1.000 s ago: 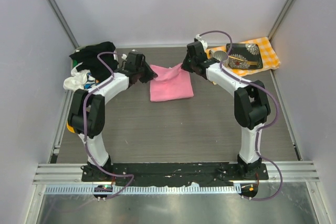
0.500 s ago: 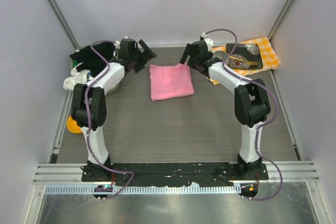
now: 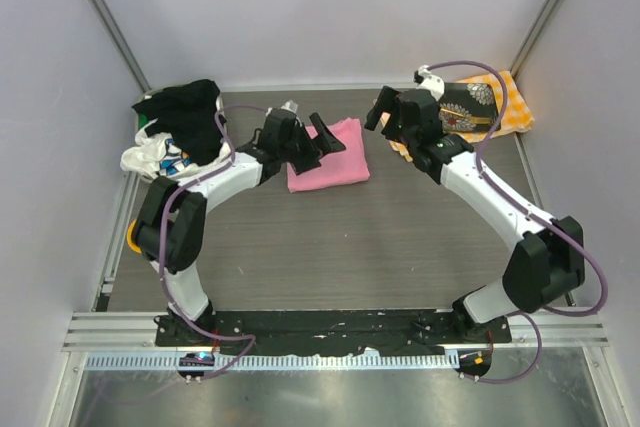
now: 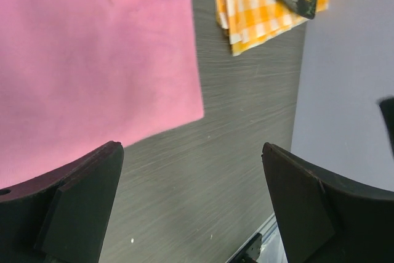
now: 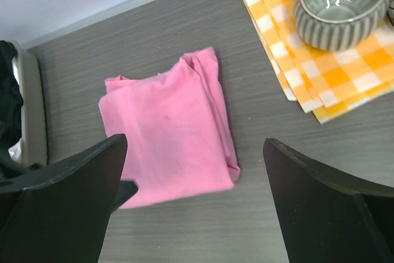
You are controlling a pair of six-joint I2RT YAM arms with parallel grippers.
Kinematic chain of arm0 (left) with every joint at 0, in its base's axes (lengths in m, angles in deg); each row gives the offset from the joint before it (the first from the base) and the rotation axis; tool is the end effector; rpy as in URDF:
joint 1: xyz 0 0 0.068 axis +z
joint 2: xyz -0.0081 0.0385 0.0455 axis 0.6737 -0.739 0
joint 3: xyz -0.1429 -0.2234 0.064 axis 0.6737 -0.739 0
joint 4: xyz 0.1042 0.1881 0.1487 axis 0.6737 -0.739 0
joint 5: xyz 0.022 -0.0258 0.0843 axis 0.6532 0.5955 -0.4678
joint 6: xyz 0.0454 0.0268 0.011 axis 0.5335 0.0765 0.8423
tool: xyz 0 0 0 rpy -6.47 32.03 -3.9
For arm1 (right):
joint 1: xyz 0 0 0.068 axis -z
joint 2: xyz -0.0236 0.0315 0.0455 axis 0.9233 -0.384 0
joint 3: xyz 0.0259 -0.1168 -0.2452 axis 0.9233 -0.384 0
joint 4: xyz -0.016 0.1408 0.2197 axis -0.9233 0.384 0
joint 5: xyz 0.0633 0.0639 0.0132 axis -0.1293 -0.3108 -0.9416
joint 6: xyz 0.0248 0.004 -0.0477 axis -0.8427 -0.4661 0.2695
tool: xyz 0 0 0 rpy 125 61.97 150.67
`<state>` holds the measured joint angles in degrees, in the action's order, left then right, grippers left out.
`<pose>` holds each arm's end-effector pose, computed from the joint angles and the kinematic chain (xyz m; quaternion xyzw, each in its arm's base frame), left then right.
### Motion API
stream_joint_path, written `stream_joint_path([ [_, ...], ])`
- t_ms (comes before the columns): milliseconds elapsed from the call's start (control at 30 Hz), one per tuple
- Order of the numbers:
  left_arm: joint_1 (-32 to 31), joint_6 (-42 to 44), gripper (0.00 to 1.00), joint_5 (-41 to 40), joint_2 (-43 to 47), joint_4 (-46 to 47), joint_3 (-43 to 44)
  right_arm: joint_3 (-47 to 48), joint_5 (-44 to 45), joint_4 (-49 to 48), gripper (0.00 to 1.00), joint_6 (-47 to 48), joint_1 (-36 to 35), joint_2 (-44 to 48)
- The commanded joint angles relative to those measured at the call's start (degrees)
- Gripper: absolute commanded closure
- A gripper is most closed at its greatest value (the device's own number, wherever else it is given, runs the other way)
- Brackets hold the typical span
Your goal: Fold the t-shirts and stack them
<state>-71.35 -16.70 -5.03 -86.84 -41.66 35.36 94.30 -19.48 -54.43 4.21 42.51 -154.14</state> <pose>0.3514 -0.2036 0.2499 -0.1546 0.8530 -0.4027 0.2938 0.3230 0.1383 0.3344 0.1282 0.8282 0.1385 0.5277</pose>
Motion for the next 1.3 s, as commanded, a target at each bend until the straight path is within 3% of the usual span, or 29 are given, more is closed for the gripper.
stream_joint_path([
  [0,0.6,-3.8,0.00,4.5,-5.0,12.4,-1.3,-4.8,2.4,0.1,0.01,1.7,-0.1,5.9],
  [467,2.7,0.3,0.00,4.6,-21.3,9.7,10.3,-13.5,2.0,0.3,0.01,1.9,-0.1,11.3],
  [733,9.9,2.6,0.00,5.3,-27.5,2.2,13.3,-13.8,0.1,-0.5,0.01,0.6,-0.1,9.2],
  [967,16.6,8.9,0.01,9.9,-37.2,-12.4,30.5,-13.8,-1.2,-2.7,0.01,-0.7,-0.1,6.5],
  [1267,24.2,13.0,0.01,11.5,-42.6,-22.8,43.6,-12.3,-1.8,-4.1,0.01,-0.4,-0.1,2.2],
])
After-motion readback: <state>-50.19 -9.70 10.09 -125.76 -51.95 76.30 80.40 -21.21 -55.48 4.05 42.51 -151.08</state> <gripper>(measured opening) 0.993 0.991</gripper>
